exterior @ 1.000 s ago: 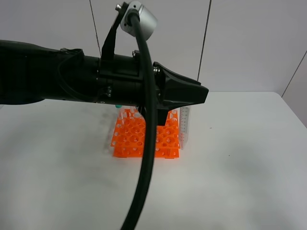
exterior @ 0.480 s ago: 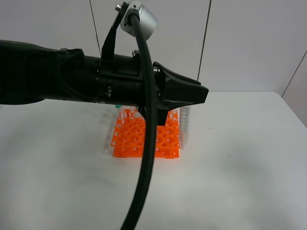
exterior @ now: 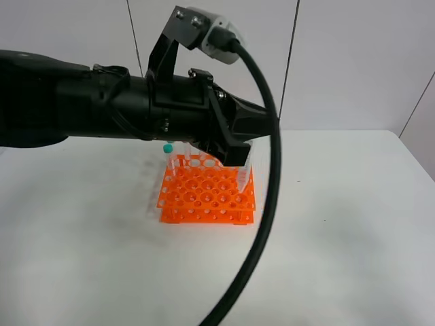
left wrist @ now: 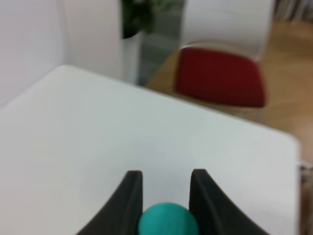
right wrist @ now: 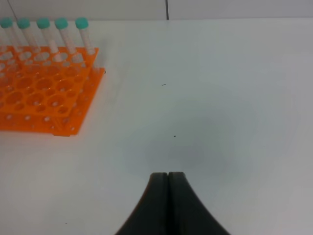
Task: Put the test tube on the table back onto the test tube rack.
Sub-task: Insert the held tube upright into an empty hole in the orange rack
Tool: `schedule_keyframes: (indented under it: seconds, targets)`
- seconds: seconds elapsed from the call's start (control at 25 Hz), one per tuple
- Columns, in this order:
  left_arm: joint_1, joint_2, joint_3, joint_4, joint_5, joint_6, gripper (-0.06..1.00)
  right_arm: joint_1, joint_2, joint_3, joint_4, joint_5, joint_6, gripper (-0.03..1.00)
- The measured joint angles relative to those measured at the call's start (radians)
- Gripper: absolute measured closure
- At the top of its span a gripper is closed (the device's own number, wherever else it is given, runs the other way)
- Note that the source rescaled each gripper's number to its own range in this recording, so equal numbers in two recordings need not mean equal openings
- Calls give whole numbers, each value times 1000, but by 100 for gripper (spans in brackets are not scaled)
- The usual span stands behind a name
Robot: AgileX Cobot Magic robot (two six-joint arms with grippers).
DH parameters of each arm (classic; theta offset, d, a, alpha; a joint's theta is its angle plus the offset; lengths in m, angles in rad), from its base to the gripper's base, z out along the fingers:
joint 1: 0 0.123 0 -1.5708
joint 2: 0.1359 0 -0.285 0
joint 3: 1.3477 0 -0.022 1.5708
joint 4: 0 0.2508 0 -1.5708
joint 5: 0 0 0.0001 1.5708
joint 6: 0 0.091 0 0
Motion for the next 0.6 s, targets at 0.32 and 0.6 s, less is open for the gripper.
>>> schedule_keyframes:
  seconds: [0.32,0.6]
  targets:
    - [-23,12,-17,807,-309,-794,94,0,0,0,0,0,0,97]
    - [61,78,-17,1533,-441,-1663,94,0,0,0,0,0,0,97]
